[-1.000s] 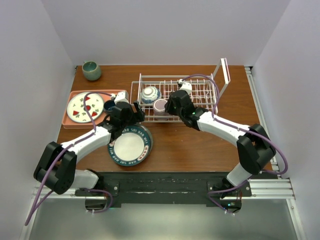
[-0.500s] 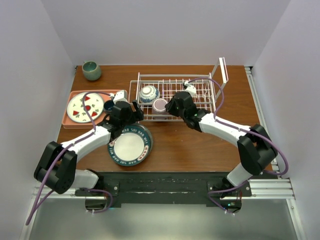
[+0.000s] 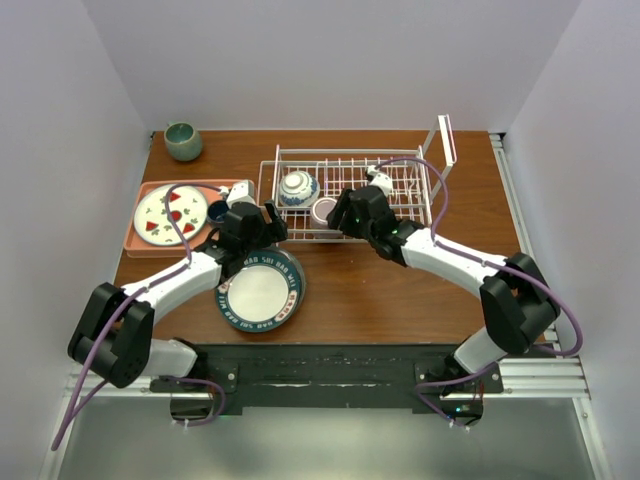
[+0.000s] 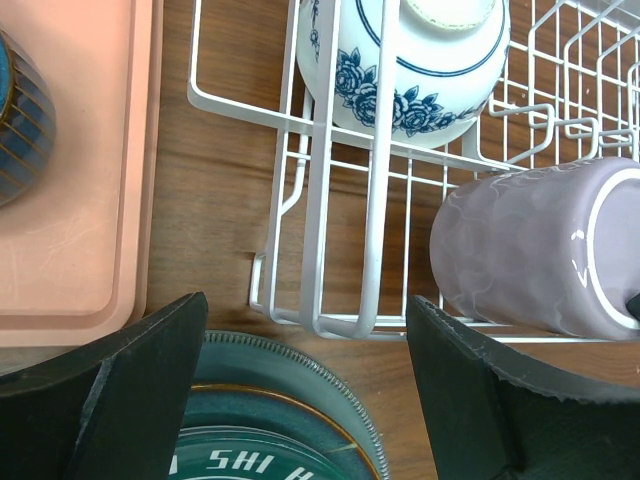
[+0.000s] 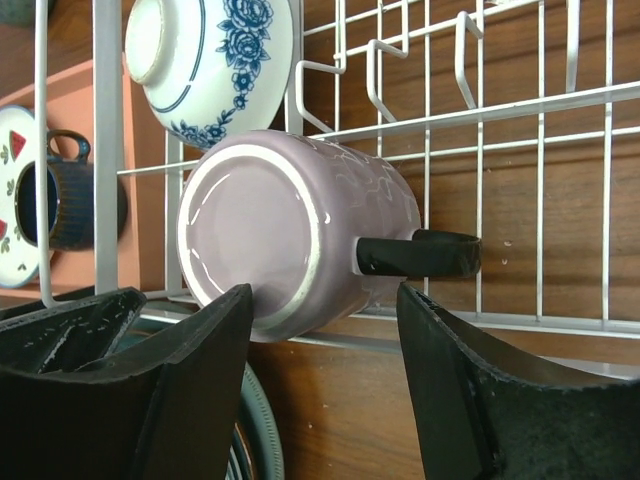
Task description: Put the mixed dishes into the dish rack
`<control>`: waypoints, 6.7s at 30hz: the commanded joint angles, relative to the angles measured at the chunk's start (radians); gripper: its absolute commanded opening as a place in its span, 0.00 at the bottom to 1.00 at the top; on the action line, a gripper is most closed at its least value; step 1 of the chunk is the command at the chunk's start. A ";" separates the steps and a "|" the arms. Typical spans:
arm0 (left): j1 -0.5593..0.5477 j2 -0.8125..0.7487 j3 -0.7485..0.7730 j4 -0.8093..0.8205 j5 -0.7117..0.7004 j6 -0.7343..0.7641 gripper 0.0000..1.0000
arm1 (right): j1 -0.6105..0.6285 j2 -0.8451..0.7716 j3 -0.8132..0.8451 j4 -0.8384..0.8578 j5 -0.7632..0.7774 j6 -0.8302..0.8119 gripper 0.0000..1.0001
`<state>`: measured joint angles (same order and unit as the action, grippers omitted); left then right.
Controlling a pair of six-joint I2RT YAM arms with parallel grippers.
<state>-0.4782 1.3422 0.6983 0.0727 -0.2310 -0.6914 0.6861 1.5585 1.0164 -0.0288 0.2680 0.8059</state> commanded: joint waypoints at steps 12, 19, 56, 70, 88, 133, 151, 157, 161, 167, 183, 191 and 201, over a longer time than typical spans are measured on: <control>-0.002 -0.055 0.032 -0.017 -0.008 0.029 0.86 | 0.009 0.176 0.134 0.024 -0.200 -0.030 0.61; -0.002 -0.055 0.032 -0.014 -0.005 0.030 0.86 | 0.009 0.228 0.163 0.050 -0.265 -0.002 0.58; 0.000 -0.491 0.081 -0.393 -0.129 0.121 1.00 | 0.027 -0.270 -0.073 -0.151 -0.397 -0.286 0.99; 0.000 -0.640 -0.042 -0.476 -0.126 0.044 1.00 | 0.322 0.004 -0.099 0.061 -0.354 -0.208 0.85; 0.000 -0.581 -0.065 -0.433 -0.099 0.052 1.00 | 0.363 0.023 -0.114 -0.078 -0.020 -0.102 0.73; 0.000 -0.543 -0.226 -0.481 -0.143 -0.181 0.97 | 0.363 -0.011 0.010 -0.100 0.013 -0.109 0.34; 0.000 -0.514 -0.244 -0.447 -0.116 -0.186 0.96 | 0.363 0.112 0.045 -0.056 -0.070 -0.123 0.35; 0.000 -0.517 -0.250 -0.441 -0.103 -0.188 0.96 | 0.365 0.112 0.047 -0.051 -0.070 -0.122 0.35; 0.000 -0.525 -0.247 -0.435 -0.074 -0.175 0.96 | 0.363 0.106 0.044 -0.054 -0.067 -0.117 0.34; 0.000 -0.523 -0.261 -0.380 0.010 -0.137 0.92 | 0.363 0.107 0.048 -0.054 -0.078 -0.116 0.32; -0.002 -0.449 -0.387 -0.200 0.191 -0.166 0.79 | 0.365 0.083 0.034 -0.048 -0.093 -0.106 0.28; -0.002 -0.448 -0.399 -0.175 0.211 -0.169 0.76 | 0.365 0.078 0.030 -0.068 -0.081 -0.096 0.06; -0.002 -0.515 -0.247 -0.322 0.110 -0.099 0.80 | 0.365 -0.006 0.002 -0.151 0.017 -0.070 0.00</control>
<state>-0.4801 0.8600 0.3729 -0.1143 -0.0563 -0.8413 1.0454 1.6382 1.0225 -0.1337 0.2211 0.7269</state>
